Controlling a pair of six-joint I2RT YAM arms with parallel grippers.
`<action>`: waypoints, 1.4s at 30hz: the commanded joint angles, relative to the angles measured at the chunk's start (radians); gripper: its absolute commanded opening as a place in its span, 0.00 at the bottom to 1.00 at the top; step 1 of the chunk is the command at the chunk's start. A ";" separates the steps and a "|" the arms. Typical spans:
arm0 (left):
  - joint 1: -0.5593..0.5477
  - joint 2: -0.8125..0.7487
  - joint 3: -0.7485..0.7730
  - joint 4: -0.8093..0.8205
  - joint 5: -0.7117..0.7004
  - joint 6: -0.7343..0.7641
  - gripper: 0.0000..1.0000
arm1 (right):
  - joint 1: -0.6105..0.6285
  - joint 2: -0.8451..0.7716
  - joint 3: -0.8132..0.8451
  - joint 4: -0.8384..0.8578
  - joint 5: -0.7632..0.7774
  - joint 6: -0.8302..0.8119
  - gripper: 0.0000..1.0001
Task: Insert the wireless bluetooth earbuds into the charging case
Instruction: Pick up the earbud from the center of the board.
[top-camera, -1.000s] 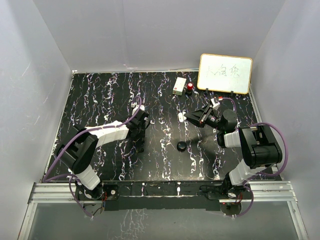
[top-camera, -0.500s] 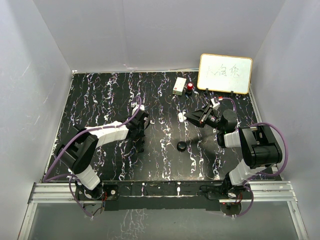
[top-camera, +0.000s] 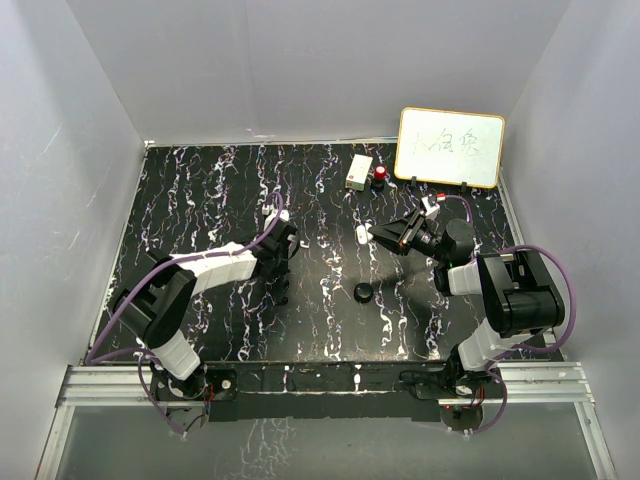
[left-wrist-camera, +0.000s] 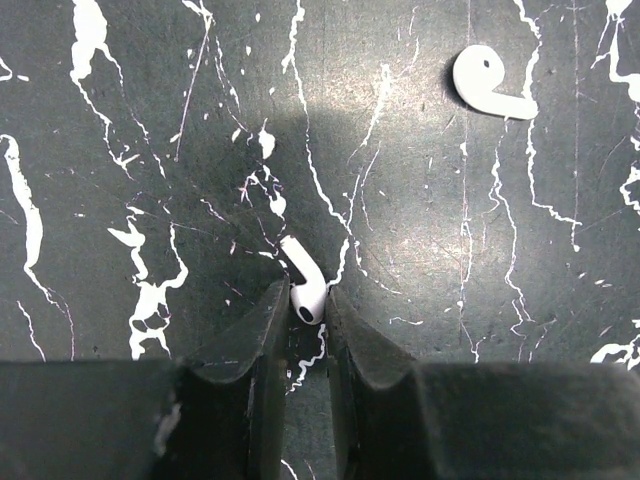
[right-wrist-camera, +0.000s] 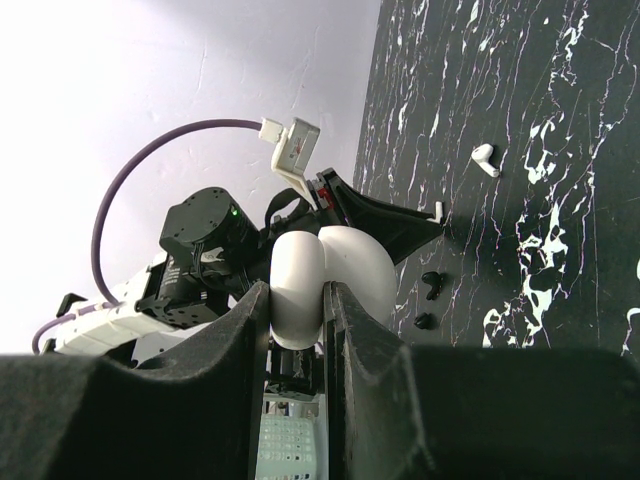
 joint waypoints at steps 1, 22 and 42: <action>0.006 -0.022 0.040 -0.109 0.036 0.023 0.05 | -0.008 -0.030 -0.010 0.073 -0.003 -0.003 0.00; 0.077 0.186 0.826 -0.604 0.623 0.128 0.00 | -0.016 -0.175 0.113 -0.467 0.023 -0.380 0.00; 0.089 0.272 0.979 -0.647 0.894 -0.085 0.00 | -0.022 -0.183 0.138 -0.476 0.021 -0.418 0.00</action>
